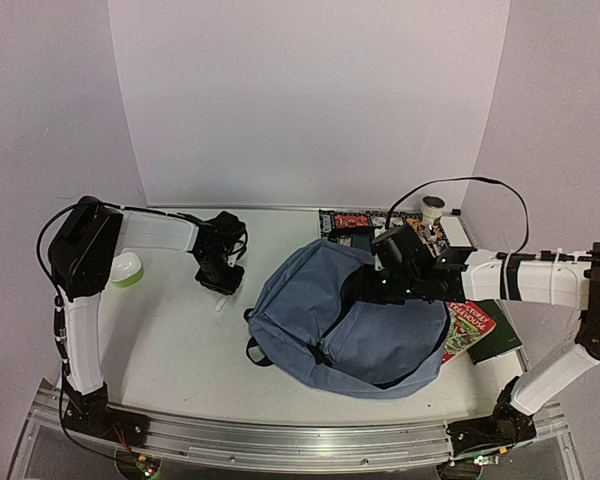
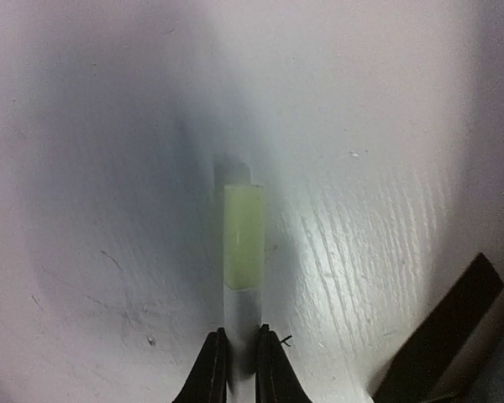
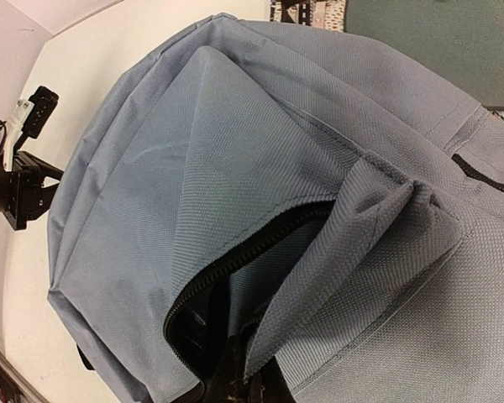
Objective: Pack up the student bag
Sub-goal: Pick up the pen at the center of the board, then place the pen in the lower front pocket of the bag.
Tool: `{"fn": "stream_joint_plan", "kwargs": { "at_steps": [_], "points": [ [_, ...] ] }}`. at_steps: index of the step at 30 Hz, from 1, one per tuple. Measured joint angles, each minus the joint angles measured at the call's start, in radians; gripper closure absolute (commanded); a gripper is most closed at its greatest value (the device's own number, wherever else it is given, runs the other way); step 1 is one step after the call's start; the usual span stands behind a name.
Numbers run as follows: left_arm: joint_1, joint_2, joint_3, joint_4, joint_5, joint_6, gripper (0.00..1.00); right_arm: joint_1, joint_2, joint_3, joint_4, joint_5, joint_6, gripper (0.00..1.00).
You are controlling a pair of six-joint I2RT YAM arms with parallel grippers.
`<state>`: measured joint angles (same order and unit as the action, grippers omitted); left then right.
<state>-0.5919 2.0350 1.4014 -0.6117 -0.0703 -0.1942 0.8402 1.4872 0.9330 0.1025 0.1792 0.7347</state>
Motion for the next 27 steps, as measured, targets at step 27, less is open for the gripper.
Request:
{"fn": "stream_joint_plan", "kwargs": {
  "at_steps": [27],
  "points": [
    [-0.218, -0.295, 0.069, 0.082, 0.348, -0.322, 1.0, 0.001, 0.091, 0.151, -0.018, -0.094, -0.013, 1.0]
  ]
}}
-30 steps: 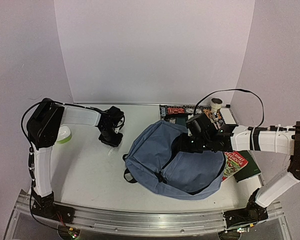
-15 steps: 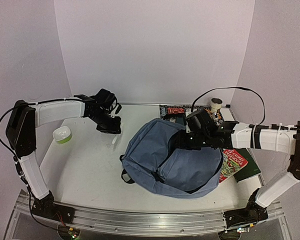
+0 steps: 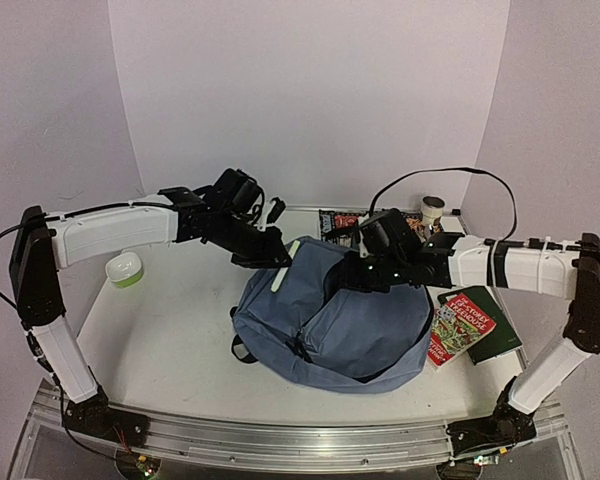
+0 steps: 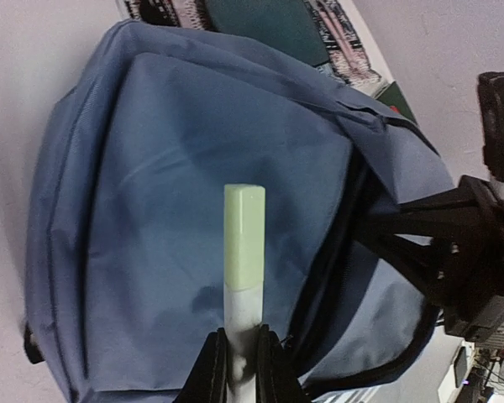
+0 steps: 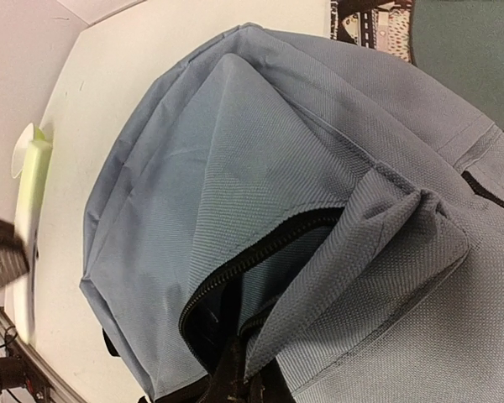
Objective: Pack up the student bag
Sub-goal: Place the pen in the lower front pocket of the bag.
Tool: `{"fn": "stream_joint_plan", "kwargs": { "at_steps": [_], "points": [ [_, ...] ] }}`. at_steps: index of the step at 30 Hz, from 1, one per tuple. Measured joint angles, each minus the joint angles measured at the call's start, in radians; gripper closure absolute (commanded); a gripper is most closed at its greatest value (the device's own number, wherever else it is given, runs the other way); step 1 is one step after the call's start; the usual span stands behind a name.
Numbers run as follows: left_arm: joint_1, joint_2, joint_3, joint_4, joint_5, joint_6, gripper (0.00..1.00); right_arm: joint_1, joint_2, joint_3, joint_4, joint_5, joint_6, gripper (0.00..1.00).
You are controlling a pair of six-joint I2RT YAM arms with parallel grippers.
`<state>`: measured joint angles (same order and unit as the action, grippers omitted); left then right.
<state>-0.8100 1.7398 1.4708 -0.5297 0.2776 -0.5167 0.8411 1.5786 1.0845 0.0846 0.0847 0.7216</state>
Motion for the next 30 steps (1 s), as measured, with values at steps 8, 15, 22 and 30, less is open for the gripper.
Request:
{"fn": "stream_joint_plan", "kwargs": {
  "at_steps": [8, 15, 22, 30],
  "points": [
    [-0.014, -0.002, -0.023, 0.129, 0.069, -0.083, 1.0, 0.005, 0.032, 0.028, 0.022, -0.021, 0.004, 1.0],
    [-0.059, -0.002, -0.127, 0.307, 0.052, -0.18, 1.0, 0.011, 0.039, 0.029, 0.045, -0.036, 0.013, 1.0],
    [-0.118, -0.002, -0.196, 0.47, -0.061, -0.228, 1.0, 0.013, 0.039, 0.029, 0.062, -0.045, 0.031, 1.0],
    [-0.154, 0.014, -0.224, 0.572, -0.164, -0.241, 1.0, 0.019, 0.039, 0.029, 0.068, -0.048, 0.046, 1.0]
  ]
}}
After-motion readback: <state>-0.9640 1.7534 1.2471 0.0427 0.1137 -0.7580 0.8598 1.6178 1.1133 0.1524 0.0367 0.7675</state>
